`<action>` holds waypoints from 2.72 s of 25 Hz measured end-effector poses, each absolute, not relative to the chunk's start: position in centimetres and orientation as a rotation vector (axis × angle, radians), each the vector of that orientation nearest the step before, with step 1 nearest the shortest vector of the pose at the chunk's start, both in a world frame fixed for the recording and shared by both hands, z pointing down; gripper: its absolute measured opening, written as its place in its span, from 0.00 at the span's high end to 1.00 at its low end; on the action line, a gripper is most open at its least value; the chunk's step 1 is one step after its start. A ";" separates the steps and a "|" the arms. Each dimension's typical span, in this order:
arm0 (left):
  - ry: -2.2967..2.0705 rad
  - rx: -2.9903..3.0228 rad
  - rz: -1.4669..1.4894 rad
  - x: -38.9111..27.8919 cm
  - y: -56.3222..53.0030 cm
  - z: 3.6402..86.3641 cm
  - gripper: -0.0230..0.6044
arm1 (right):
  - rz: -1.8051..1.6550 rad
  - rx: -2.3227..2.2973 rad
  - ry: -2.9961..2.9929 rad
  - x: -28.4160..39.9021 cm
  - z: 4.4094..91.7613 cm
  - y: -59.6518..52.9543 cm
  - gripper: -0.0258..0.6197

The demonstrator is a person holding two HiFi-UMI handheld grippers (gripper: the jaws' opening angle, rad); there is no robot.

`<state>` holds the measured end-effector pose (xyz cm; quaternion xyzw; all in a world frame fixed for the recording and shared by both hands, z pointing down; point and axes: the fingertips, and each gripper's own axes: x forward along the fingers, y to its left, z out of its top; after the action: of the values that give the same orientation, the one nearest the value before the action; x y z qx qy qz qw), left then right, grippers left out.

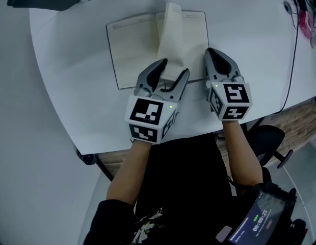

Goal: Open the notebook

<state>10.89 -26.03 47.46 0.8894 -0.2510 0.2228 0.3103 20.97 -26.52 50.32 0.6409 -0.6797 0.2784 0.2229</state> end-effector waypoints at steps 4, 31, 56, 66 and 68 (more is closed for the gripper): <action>-0.557 2.530 0.655 15.3 -23.8 46.6 0.59 | 0.726 1.950 -1.793 25.8 48.5 -24.9 0.86; -0.358 2.394 0.997 13.5 -19.5 52.6 0.95 | 0.495 1.943 -2.034 24.8 38.9 -25.3 0.86; -1.299 2.759 0.187 -6.9 -18.1 26.2 0.95 | 0.168 1.862 -2.198 9.0 26.8 -16.2 0.86; -1.320 2.725 0.158 -8.9 -14.3 27.5 0.95 | 0.192 1.893 -2.124 8.5 26.3 -10.9 0.86; -1.351 2.706 0.138 -9.1 -13.3 26.8 0.95 | 0.180 1.890 -2.142 8.6 26.0 -9.8 0.86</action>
<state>-9.09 -13.30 26.78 0.8923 -0.4455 0.0456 0.0570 8.65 -9.82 25.98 0.6538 -0.7412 0.0623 0.1392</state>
